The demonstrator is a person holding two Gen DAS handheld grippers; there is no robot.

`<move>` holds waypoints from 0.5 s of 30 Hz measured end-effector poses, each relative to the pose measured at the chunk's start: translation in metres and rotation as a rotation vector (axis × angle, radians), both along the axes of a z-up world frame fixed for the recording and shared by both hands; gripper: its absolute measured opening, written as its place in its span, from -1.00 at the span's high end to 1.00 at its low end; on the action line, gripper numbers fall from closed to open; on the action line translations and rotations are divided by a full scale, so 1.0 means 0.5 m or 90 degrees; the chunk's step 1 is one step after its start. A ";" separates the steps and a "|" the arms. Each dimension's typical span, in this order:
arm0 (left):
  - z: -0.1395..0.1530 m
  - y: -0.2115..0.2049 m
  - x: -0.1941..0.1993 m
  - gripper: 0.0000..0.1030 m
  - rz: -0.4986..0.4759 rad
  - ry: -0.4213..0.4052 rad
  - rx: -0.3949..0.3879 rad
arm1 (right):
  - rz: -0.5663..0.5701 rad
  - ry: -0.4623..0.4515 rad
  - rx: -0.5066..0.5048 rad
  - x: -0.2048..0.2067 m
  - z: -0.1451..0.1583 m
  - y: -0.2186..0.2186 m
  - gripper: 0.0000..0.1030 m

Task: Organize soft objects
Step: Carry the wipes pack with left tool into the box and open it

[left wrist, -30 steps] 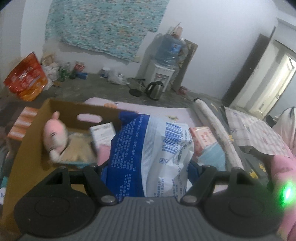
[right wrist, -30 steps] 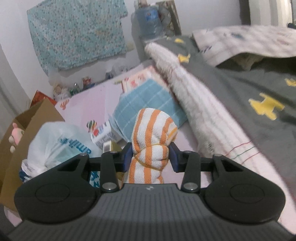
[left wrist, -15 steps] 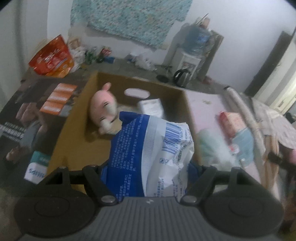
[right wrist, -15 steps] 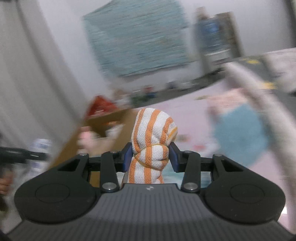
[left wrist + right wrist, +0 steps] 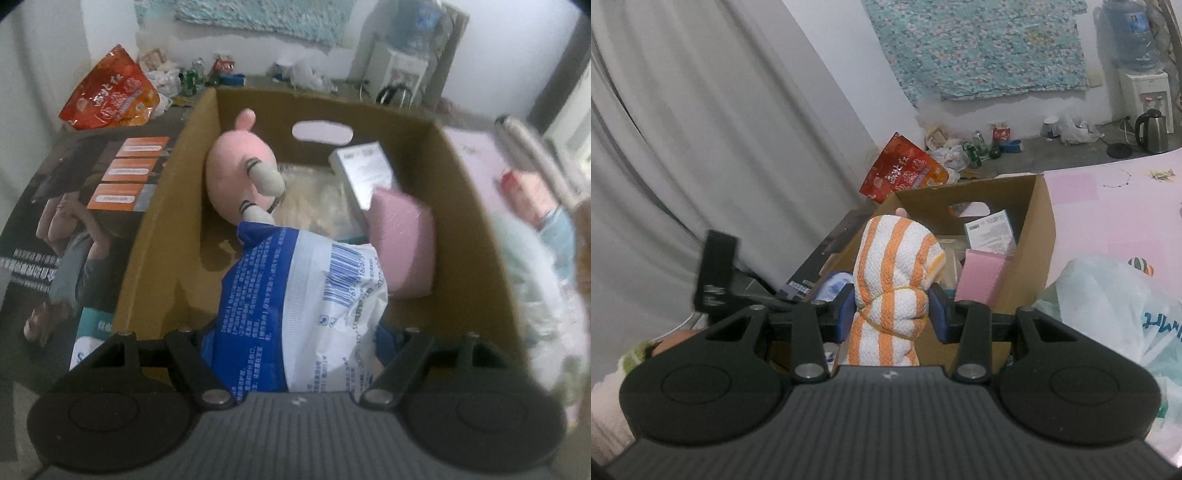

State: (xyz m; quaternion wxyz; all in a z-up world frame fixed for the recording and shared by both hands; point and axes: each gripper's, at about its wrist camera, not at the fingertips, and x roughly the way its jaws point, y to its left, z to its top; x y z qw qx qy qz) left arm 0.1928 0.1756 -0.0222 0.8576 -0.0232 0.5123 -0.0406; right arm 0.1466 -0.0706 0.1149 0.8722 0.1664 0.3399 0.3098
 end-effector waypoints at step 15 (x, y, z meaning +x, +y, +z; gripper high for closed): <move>-0.054 -0.013 0.027 -0.75 -0.005 -0.003 0.147 | -0.009 0.018 -0.026 0.007 -0.041 -0.029 0.21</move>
